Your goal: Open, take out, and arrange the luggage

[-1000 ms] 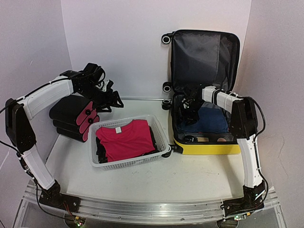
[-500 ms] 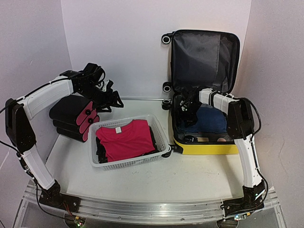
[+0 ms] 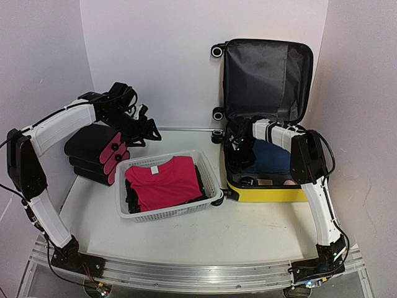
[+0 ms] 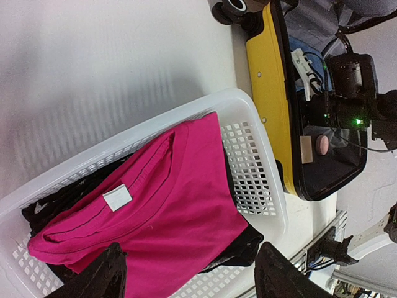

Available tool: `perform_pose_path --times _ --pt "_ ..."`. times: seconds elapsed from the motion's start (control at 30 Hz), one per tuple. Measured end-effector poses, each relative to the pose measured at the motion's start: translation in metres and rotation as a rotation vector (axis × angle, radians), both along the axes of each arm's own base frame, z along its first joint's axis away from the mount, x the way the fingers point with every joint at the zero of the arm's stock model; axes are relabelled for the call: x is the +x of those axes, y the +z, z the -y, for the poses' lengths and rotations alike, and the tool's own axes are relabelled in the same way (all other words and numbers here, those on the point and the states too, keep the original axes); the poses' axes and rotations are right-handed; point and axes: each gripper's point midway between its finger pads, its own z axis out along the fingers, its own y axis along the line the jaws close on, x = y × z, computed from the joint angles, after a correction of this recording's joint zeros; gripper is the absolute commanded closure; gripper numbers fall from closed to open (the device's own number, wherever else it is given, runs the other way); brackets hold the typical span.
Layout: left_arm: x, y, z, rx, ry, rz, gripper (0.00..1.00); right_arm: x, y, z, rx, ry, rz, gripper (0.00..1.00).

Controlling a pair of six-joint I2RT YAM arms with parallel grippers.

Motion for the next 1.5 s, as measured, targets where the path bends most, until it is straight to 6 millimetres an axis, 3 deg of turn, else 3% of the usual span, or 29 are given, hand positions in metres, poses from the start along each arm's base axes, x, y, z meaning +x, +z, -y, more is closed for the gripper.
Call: perform_pose_path --times 0.2,0.37,0.6,0.73,0.93,1.1,1.4,1.5 --pt "0.0 0.0 -0.001 0.003 0.004 0.003 0.29 0.003 0.007 0.0 -0.007 0.0 0.015 0.85" --pt "0.0 0.0 -0.001 0.003 0.004 0.003 0.29 0.014 0.016 0.006 0.061 -0.063 0.01 1.0" --pt "0.0 0.0 -0.001 0.003 0.004 0.003 0.29 0.017 0.021 0.014 0.147 -0.111 -0.029 1.0" --pt "0.0 0.0 -0.001 0.003 0.003 0.002 0.29 0.013 0.039 0.016 0.223 -0.126 -0.048 1.0" --pt "0.0 0.001 0.0 -0.002 -0.001 0.001 0.29 0.015 0.06 0.017 0.381 -0.164 -0.093 0.92" --pt "-0.001 0.001 0.001 -0.004 -0.003 0.0 0.29 0.015 0.064 0.013 0.467 -0.197 -0.138 0.86" --pt "-0.001 0.001 0.001 -0.004 -0.003 0.0 0.28 0.015 0.051 0.004 0.516 -0.227 -0.188 0.68" --pt "-0.001 0.001 0.001 -0.004 -0.003 0.0 0.29 0.016 0.048 0.003 0.521 -0.23 -0.195 0.66"
